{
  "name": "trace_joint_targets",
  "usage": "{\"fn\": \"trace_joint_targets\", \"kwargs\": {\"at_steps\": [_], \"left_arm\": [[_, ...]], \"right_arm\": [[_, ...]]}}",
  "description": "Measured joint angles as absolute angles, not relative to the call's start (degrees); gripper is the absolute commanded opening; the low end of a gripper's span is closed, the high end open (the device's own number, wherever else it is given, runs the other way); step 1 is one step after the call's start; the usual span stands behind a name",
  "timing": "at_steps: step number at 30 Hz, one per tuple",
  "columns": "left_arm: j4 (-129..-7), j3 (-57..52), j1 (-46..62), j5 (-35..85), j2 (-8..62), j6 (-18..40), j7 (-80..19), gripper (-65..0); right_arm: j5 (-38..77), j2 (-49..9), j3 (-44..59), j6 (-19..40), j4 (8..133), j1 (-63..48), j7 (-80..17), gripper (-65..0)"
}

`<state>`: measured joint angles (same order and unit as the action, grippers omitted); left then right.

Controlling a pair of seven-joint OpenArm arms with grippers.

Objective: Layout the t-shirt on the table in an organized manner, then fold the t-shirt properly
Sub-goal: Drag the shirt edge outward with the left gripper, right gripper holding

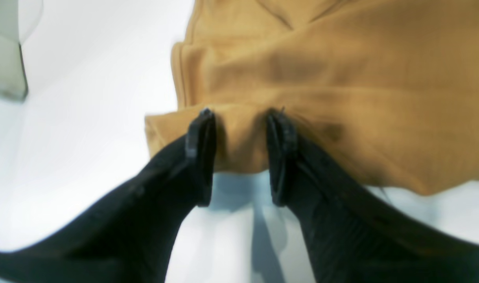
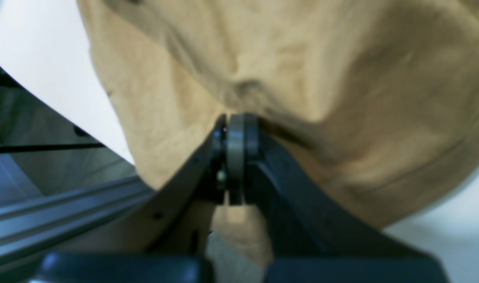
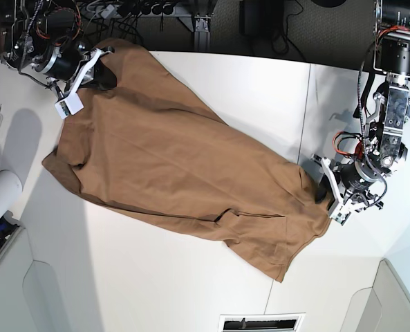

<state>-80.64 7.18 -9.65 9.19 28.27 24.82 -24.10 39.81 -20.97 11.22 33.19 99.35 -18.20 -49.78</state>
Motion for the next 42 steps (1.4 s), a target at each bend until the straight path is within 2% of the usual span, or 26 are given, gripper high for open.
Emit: {"fn": "trace_joint_targets", "kwargs": {"at_steps": [8, 12, 16, 20, 24, 30, 38, 42], "left_arm": [[-63.1, 15.1, -20.1, 8.1, 21.2, 24.9, -18.6, -40.3], [-55.9, 15.3, -24.9, 7.2, 18.3, 21.9, -17.3, -40.3], [-55.1, 15.3, -27.8, 8.5, 19.0, 21.9, -22.5, -40.3], [-62.8, 14.5, -28.3, 19.9, 24.8, 22.6, -29.6, -40.3], [-74.0, 8.3, -23.6, 27.4, 29.2, 27.7, -30.7, -40.3], [-79.5, -3.4, -10.0, 34.0, 29.2, 33.8, -35.4, -40.3], [-85.6, -20.0, 3.4, 35.3, 28.8, 34.2, -34.1, -40.3], [-84.6, -21.5, 6.2, 33.0, 29.0, 35.0, -33.0, -40.3]], "right_arm": [[40.2, -21.0, 11.2, 33.1, 99.4, -18.2, -49.8, -65.0], [40.0, -20.3, 11.2, 33.1, 99.4, -18.2, -49.8, -65.0], [40.0, -19.0, 11.2, 33.1, 99.4, -18.2, -49.8, -65.0], [39.9, -18.9, 11.2, 33.0, 99.4, -18.1, -49.5, -65.0], [39.8, -18.9, 11.2, 33.0, 99.4, -18.2, -49.6, -65.0], [39.6, -18.9, 11.2, 33.0, 99.4, -18.1, -49.2, -65.0], [39.0, -18.9, 11.2, 33.0, 99.4, -18.1, -49.2, -65.0], [39.0, -18.9, 11.2, 33.0, 99.4, -18.1, -48.9, -65.0]]}}
